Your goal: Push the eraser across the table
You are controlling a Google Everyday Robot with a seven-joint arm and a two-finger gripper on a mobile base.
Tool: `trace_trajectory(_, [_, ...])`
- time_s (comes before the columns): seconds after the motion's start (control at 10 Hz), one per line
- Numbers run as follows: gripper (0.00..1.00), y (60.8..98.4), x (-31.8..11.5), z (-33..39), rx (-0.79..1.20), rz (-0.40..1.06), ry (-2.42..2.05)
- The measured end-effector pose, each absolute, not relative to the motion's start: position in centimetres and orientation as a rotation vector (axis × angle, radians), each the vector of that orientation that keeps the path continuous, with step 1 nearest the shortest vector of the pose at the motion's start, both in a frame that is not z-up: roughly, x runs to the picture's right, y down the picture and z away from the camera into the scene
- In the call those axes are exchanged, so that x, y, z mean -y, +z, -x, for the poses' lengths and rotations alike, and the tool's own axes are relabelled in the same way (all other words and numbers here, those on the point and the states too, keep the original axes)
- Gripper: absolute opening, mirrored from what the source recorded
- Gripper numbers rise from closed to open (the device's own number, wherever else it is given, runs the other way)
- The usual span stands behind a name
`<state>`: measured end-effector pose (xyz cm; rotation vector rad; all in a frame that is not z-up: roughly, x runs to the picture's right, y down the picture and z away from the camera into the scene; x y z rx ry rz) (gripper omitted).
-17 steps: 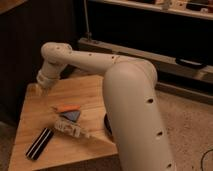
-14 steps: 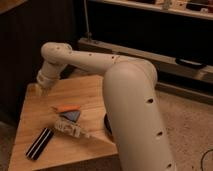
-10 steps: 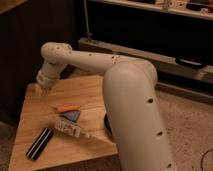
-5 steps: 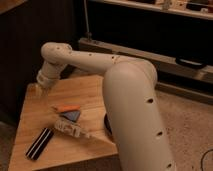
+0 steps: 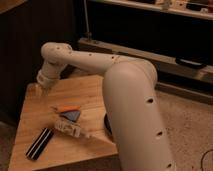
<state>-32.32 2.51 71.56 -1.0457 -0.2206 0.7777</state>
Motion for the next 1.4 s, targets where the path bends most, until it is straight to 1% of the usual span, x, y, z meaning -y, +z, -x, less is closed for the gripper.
trace_trajectory(0.5, [0.02,71.5,-2.5,32.4,0.223,1.045,0.773])
trace_trajectory(0.7, [0.02,70.9,-2.9,33.4,0.276,1.034,0.724])
trace_trajectory(1.0, [0.02,69.7,-6.0,36.5,0.325,1.050,0.616])
trace_trajectory(1.4, [0.02,71.1,-8.7,38.1,0.323,1.098,0.534])
